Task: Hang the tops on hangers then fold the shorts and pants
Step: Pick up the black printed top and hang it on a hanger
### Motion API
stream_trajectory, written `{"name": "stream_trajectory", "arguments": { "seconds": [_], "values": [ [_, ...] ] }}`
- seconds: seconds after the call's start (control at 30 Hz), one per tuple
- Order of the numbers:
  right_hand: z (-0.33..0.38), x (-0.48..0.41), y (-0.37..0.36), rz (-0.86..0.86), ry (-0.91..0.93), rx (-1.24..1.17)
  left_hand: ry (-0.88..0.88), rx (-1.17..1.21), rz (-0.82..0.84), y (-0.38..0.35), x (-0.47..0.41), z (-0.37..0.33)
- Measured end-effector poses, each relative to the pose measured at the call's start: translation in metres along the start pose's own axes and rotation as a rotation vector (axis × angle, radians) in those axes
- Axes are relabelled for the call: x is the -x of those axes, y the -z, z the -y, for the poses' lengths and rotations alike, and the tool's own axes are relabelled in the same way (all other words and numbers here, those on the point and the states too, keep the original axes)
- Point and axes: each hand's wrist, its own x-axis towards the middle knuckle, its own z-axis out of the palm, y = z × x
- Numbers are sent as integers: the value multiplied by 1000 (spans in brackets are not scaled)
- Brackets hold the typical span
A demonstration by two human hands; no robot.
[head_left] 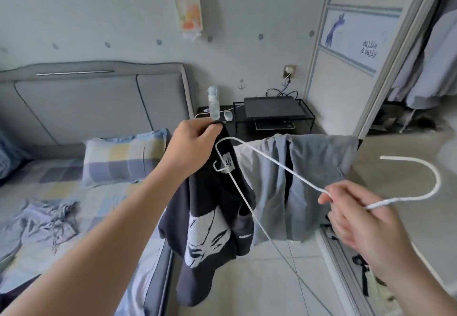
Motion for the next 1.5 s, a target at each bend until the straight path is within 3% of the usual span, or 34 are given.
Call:
{"name": "stream_trajectory", "arguments": {
  "seconds": [0.33,0.5,0.7,0.9,1.0,1.1,1.2,1.33,1.5],
  "values": [
    [1,27,10,28,90,512,-325,-460,217,-21,57,2],
    [-10,22,-11,72,59,405,-585,-513,316,-46,80,-29],
    [-39,32,-27,45,-71,116,-626,-573,411,-65,99,-32],
    [-43,39,-4,52,-48,-2,-864,-613,436,-58,91,-32],
    [-38,35,12,64,-71,-56,-869,-722,424,-47,86,-26],
    [-33,34,30,81,-61,-47,-824,-669,333,-39,88,-20],
    [-18,27,44,85,5,194,-790,-584,289,-36,92,-17],
    [-10,14,45,-48,-31,456,-813,-562,378,-40,99,-29],
    [-27,19,2,-21,35,447,-834,-518,467,-66,112,-45]
  ]
}}
